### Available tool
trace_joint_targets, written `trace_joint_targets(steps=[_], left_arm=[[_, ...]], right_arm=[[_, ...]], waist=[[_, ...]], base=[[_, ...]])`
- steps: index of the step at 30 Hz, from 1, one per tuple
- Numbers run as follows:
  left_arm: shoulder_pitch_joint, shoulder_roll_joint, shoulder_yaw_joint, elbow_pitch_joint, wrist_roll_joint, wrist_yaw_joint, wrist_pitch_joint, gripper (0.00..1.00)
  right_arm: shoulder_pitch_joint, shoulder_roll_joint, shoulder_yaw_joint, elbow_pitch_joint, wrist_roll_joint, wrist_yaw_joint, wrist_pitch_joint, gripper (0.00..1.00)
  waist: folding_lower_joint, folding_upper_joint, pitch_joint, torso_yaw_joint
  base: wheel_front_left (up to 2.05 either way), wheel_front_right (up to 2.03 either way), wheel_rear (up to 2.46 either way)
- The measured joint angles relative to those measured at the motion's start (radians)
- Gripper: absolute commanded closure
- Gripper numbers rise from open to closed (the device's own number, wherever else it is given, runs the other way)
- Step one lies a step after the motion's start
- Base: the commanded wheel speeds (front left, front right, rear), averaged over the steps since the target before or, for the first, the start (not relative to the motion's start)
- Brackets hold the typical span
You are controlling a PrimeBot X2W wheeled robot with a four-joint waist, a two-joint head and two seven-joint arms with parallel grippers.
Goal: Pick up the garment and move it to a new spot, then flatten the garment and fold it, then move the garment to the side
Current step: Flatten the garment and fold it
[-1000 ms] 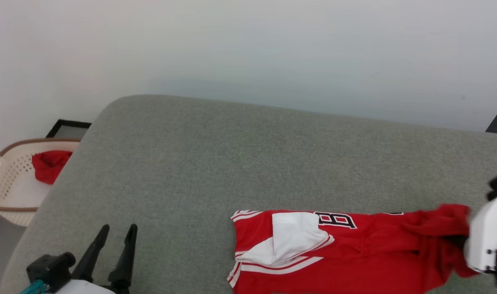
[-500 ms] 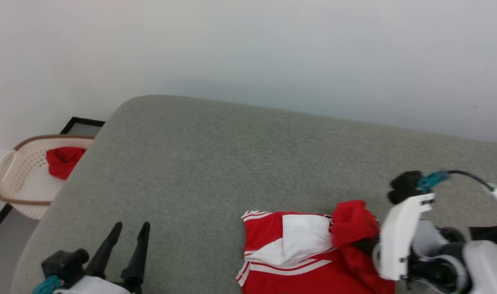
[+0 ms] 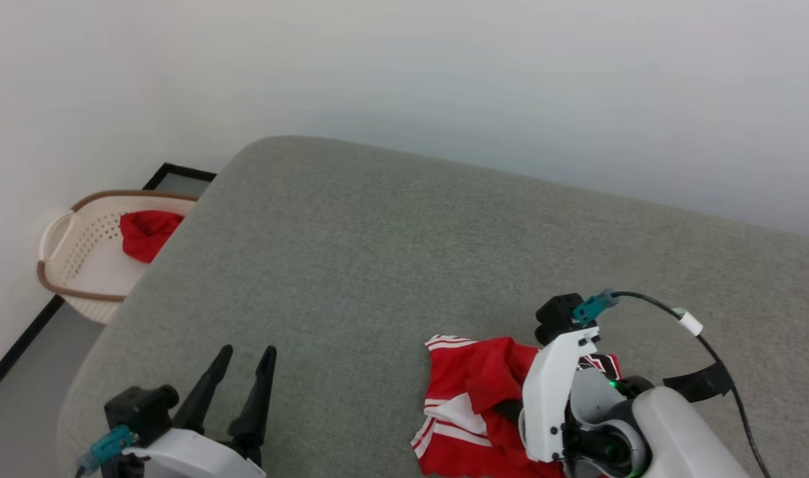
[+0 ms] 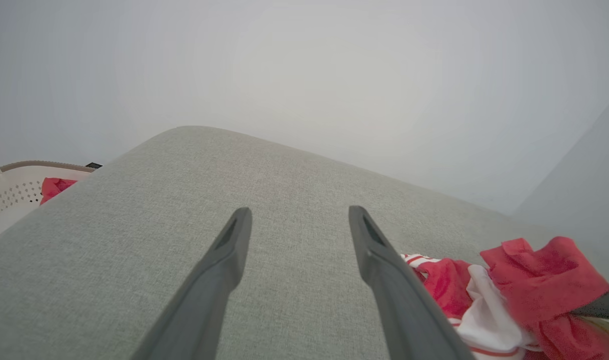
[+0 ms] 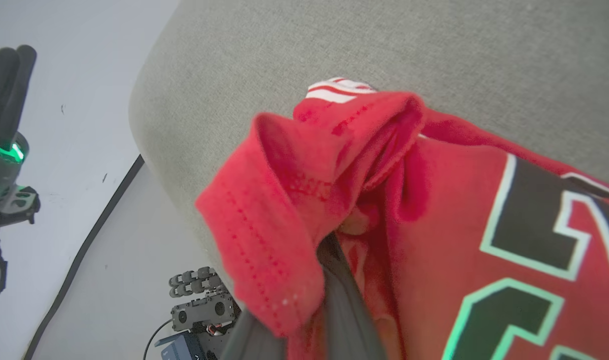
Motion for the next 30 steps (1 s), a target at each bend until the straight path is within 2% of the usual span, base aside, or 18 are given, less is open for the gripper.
trace_joint_targets(steps=[10,11,13,14,15,16,25,30], left_arm=[[-0.027,-0.023,-0.007,0.023,-0.006,0.0,0.0,0.0],[-0.028,-0.025,-0.007,0.023,-0.006,-0.001,0.0,0.0],[-0.028,-0.025,-0.007,0.024,-0.007,-0.001,0.0,0.0],[-0.029,-0.025,-0.007,0.025,-0.007,-0.001,0.0,0.0],[-0.029,-0.025,-0.006,0.026,-0.007,-0.001,0.0,0.0],[-0.03,-0.024,-0.005,0.027,-0.007,-0.001,0.0,0.0],[-0.009,-0.01,0.028,0.025,-0.007,-0.001,-0.001,0.0],[0.01,-0.003,0.048,0.018,0.003,-0.001,-0.001,0.0]], right_arm=[[-0.09,0.015,0.078,0.223,0.006,0.0,-0.151,0.99],[-0.1,0.015,0.09,0.239,0.011,0.0,-0.162,0.74],[-0.117,0.015,0.122,0.26,0.029,0.0,-0.183,0.36],[-0.127,0.016,0.141,0.268,0.036,0.0,-0.188,0.26],[-0.138,0.017,0.157,0.275,0.046,0.0,-0.195,0.07],[-0.147,0.017,0.169,0.279,0.056,0.0,-0.2,0.0],[-0.197,0.016,0.251,0.232,0.122,0.0,-0.223,0.0],[-0.195,-0.028,0.258,0.161,0.13,0.0,-0.252,0.0]], waist=[[0.0,0.0,0.019,0.031],[0.0,0.0,0.019,0.031],[0.0,0.0,0.018,0.03],[0.0,0.0,0.017,0.029],[0.0,0.0,0.016,0.027],[0.0,0.0,0.015,0.025],[0.0,0.0,-0.006,-0.012],[0.0,0.0,-0.017,-0.045]], base=[[0.0,0.0,0.0],[0.0,0.0,0.0],[0.0,0.0,0.0],[0.0,0.0,0.0],[0.0,0.0,0.0],[0.0,0.0,0.0],[0.0,0.0,0.0],[0.0,0.0,0.0]])
